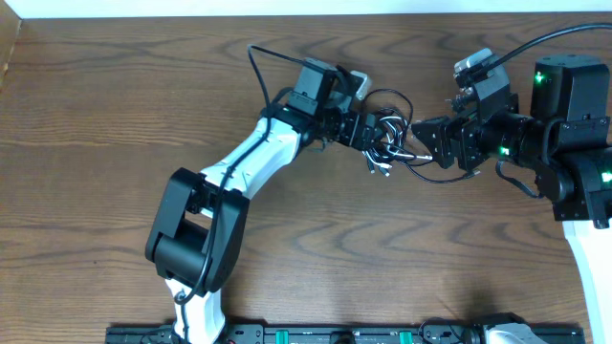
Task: Untangle cables
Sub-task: 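Lower both grippers onto the tangled black and white cables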
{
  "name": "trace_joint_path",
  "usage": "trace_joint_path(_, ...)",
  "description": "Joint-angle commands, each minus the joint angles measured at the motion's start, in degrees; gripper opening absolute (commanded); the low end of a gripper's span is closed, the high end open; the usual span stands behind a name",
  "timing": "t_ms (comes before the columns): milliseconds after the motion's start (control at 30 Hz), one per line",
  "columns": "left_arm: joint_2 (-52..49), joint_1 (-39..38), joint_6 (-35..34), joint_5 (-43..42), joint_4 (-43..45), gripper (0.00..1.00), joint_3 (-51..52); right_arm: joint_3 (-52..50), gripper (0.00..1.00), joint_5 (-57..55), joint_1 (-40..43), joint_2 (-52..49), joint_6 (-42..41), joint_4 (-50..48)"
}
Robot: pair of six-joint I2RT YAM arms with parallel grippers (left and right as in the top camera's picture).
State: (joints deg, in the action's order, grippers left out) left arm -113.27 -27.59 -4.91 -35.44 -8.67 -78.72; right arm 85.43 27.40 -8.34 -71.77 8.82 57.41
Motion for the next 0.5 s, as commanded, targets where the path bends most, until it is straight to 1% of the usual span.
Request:
trace_joint_path(0,-2.1,-1.0,-1.2,0.6,1.2,0.92,-0.9,0.2,0.75,0.4,-0.3,-0.1,-1.1,0.3)
trace_joint_path(133,-3.6,-1.1,-1.2,1.7,1.5,0.86,-0.9,0.2,0.75,1.5,-0.4,0.3,-1.0,0.6)
trace_joint_path(300,-5.2,-1.1,-1.2,3.1,2.2,0.86,-0.9,0.2,0.75,3.0,-0.4,1.1,-1.0,-0.2)
trace_joint_path(400,-5.6,-1.1,-1.2,3.1,4.1,0.83,-0.9,0.2,0.76,3.0,-0.4,1.2,-1.0,-0.2)
trace_joint_path(467,-5.7,-1.1,-1.2,3.4,5.3,0.83,-0.9,0.2,0.76,3.5,-0.4,1.2,-1.1,-0.2)
